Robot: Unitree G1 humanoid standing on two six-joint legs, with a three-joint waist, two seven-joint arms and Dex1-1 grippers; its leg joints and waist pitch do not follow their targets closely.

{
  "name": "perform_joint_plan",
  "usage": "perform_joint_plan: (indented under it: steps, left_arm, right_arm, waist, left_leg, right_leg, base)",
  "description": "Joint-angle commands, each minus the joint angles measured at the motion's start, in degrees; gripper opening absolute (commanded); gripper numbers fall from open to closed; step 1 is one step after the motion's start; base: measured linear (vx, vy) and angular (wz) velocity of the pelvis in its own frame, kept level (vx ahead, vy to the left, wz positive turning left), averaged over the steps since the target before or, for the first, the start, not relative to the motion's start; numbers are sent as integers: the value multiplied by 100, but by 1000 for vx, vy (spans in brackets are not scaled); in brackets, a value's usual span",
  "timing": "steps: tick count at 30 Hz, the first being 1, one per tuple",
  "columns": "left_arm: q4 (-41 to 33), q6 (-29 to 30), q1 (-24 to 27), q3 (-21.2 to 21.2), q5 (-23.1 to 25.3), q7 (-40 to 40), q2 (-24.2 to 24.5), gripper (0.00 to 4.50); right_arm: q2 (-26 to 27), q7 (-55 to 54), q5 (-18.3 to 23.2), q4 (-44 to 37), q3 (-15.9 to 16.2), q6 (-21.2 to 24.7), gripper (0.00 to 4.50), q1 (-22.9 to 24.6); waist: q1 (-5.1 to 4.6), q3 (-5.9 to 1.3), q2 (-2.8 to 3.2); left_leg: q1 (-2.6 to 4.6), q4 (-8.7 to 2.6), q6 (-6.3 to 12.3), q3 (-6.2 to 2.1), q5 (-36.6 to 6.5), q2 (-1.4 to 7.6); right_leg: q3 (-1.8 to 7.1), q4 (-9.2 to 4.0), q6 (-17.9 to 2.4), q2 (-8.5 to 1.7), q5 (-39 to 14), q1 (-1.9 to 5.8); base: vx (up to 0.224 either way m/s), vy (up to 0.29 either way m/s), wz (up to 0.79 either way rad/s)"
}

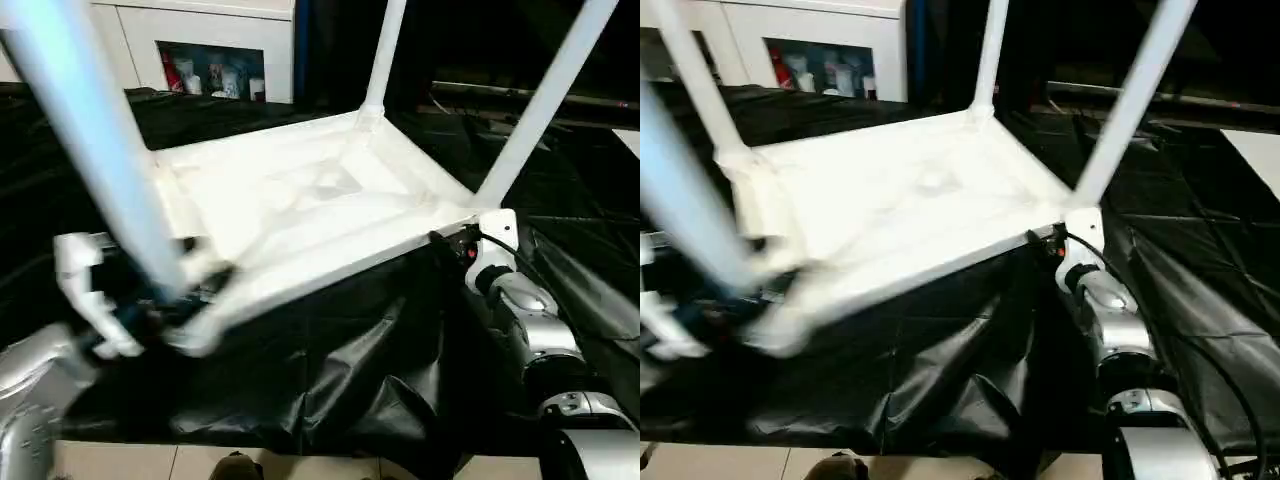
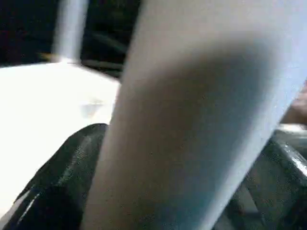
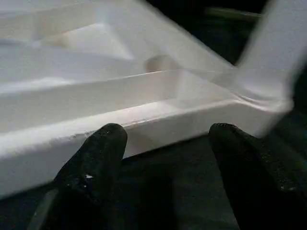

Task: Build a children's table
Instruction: Rotate table base

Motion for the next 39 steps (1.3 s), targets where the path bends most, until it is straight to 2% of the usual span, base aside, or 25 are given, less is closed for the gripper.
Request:
perform_joint_plan:
  steps: [1, 3, 4, 6, 8, 13, 16, 19, 20, 22, 23, 25, 26, 28, 32, 37, 39]
  left_arm:
    - [-262, 172, -127, -255, -235, -154, 23, 449]
    - [-294, 256, -231, -362, -286, -143, 0, 449]
    - [-317, 346, -383, -537, -328, -140, -56, 449]
    - [-337, 406, -462, -646, -368, -147, -82, 449]
    - [-376, 504, -640, -909, -429, -157, -177, 449]
    - [-362, 570, -898, -1289, -465, -95, -407, 449]
    - [-290, 560, -1006, -1525, -371, -89, -491, 449]
    - [-190, 527, -1093, -1634, -289, -68, -573, 449]
    - [-190, 527, -1093, -1634, -289, -68, -573, 449]
    - [-103, 503, -1186, -1718, -241, -60, -627, 449]
    - [12, 459, -1312, -1799, -219, -66, -744, 449]
    - [58, 437, -1365, -1844, -202, -66, -794, 449]
    - [141, 383, -1449, -1936, -162, -48, -888, 449]
    - [191, 343, -1496, -2002, -130, -41, -945, 449]
    - [301, 258, -1588, -2204, -45, -48, -1118, 449]
    - [432, 139, -1657, -2375, 81, -18, -1336, 449]
    - [654, -136, -1729, -2426, 378, 135, -1452, 449]
  right_arm:
    - [-11, -398, -48, -184, -179, 172, 314, 78]
    - [21, -523, -100, -160, -131, 310, 314, 89]
    - [95, -488, -186, -53, 46, 445, 314, 71]
    - [142, -420, -235, 82, 154, 471, 314, 27]
    - [296, -153, -268, 432, 308, 427, 314, -133]
    - [599, 286, -330, 648, 508, 346, 314, -362]
    - [794, 430, -384, 677, 634, 329, 314, -509]
    - [941, 590, -386, 699, 737, 330, 314, -576]
    - [941, 590, -386, 699, 737, 330, 314, -576]
    - [1062, 758, -398, 740, 831, 270, 314, -607]
    - [1257, 985, -396, 742, 937, 205, 314, -606]
    - [1339, 1071, -412, 730, 987, 175, 314, -599]
    - [1465, 1169, -468, 702, 1078, 154, 314, -591]
    - [1529, 1180, -511, 700, 1116, 151, 314, -598]
    - [1606, 1187, -569, 753, 1152, 128, 314, -648]
    - [1638, 1250, -615, 827, 1159, 79, 314, -713]
    - [1645, 1271, -656, 854, 1158, 52, 314, -733]
  waist:
    - [-53, -326, 32]
    - [-74, -341, 25]
    - [-88, -340, 22]
    - [-102, -354, 25]
    - [-135, -365, 34]
    - [-200, -385, 45]
    - [-244, -407, 24]
    - [-303, -411, 0]
    - [-298, -410, 14]
    - [-304, -420, -1]
    - [-319, -432, -22]
    - [-339, -431, -6]
    - [-349, -435, -29]
    - [-385, -443, -17]
    - [-385, -454, -20]
    - [-381, -467, -57]
    - [-378, -464, -65]
  left_leg:
    - [58, -444, -120, -8, -1326, 86]
    - [60, -432, -141, 0, -1308, 78]
    - [54, -429, -147, 4, -1293, 68]
    - [44, -418, -157, 8, -1226, 67]
    - [41, -418, -171, 3, -1239, 73]
    - [29, -405, -161, 0, -1128, 88]
    - [13, -398, -150, -8, -1044, 83]
    - [-32, -394, -139, -19, -916, 81]
    - [-21, -392, -142, -20, -910, 80]
    - [9, -380, -115, -9, -895, 87]
    - [-2, -375, -88, -6, -845, 86]
    - [1, -378, -76, -13, -827, 93]
    - [0, -377, -72, -10, -827, 96]
    - [13, -376, -78, -16, -829, 104]
    - [40, -365, -32, -7, -754, 107]
    - [26, -350, 24, 0, -680, 101]
    - [26, -352, 33, -4, -686, 106]
  right_leg:
    - [279, -397, -891, -239, -970, 235]
    - [283, -405, -797, -236, -998, 233]
    - [285, -412, -759, -229, -1018, 235]
    - [288, -409, -744, -233, -979, 239]
    - [285, -403, -804, -237, -940, 240]
    - [279, -363, -937, -238, -650, 268]
    - [279, -355, -948, -251, -613, 301]
    - [286, -358, -926, -262, -676, 337]
    - [291, -359, -924, -259, -686, 326]
    - [304, -357, -976, -253, -620, 311]
    - [306, -350, -1008, -255, -573, 323]
    - [305, -353, -1039, -256, -573, 320]
    - [306, -354, -1045, -260, -564, 326]
    - [305, -344, -1082, -264, -529, 323]
    - [307, -328, -1157, -257, -338, 310]
    - [310, -313, -1197, -260, -205, 334]
    - [308, -324, -1174, -267, -258, 335]
  base:
    - [0, 0, 0]
    - [0, 0, 0]
    - [0, 0, 0]
    - [0, 0, 0]
    - [0, 0, 0]
    - [0, 0, 0]
    - [0, 0, 0]
    - [0, 0, 0]
    - [0, 0, 0]
    - [0, 0, 0]
    - [0, 0, 0]
    - [0, 0, 0]
    - [0, 0, 0]
    - [0, 0, 0]
    - [0, 0, 0]
    - [0, 0, 0]
    - [0, 0, 0]
